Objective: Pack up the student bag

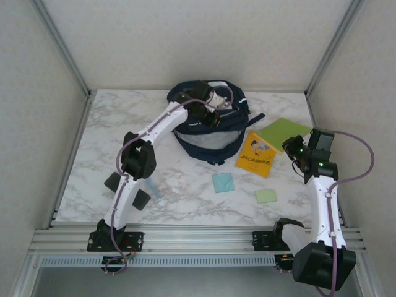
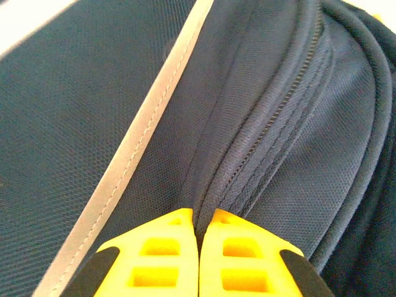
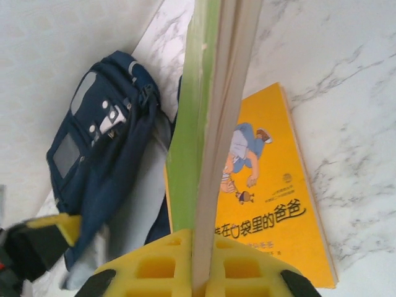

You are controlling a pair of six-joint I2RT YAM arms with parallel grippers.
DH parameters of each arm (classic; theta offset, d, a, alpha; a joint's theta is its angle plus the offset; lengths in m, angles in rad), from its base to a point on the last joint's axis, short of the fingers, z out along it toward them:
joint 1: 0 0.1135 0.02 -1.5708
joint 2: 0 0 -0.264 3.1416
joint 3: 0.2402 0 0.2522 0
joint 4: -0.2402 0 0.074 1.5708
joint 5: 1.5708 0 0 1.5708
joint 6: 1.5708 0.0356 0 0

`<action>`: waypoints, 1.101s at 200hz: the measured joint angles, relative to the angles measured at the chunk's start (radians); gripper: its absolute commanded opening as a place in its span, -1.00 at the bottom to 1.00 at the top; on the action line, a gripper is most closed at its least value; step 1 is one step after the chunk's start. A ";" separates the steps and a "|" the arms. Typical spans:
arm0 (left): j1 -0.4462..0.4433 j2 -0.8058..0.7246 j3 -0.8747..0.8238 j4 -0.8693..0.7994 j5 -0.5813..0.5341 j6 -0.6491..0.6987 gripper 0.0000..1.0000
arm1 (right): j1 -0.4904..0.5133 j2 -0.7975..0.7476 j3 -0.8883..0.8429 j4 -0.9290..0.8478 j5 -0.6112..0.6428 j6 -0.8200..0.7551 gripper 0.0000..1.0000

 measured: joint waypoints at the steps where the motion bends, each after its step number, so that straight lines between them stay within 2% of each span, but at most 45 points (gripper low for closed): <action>1: 0.003 0.000 0.008 0.000 0.003 -0.005 -1.00 | 0.000 0.000 -0.001 0.002 -0.002 0.003 -1.00; 34: 0.050 0.000 0.130 -0.010 0.048 -0.095 -1.00 | 0.045 0.004 -0.070 0.144 -0.070 0.111 -1.00; 75: 0.067 0.000 0.160 -0.014 0.076 -0.163 -1.00 | 0.248 0.120 -0.117 0.371 -0.063 0.270 -1.00; 124: 0.067 0.000 0.166 -0.008 0.093 -0.225 -1.00 | 0.475 0.431 -0.073 0.677 0.079 0.403 -1.00; 181: 0.067 0.000 0.174 0.000 0.093 -0.264 -1.00 | 0.611 0.763 0.027 1.033 0.315 0.534 -1.00; 214: 0.068 0.000 0.175 0.002 0.091 -0.270 -1.00 | 0.658 0.958 0.157 1.108 0.396 0.665 -1.00; 220: 0.069 0.000 0.175 0.002 0.089 -0.270 -1.00 | 0.663 0.990 0.185 1.112 0.394 0.689 -0.93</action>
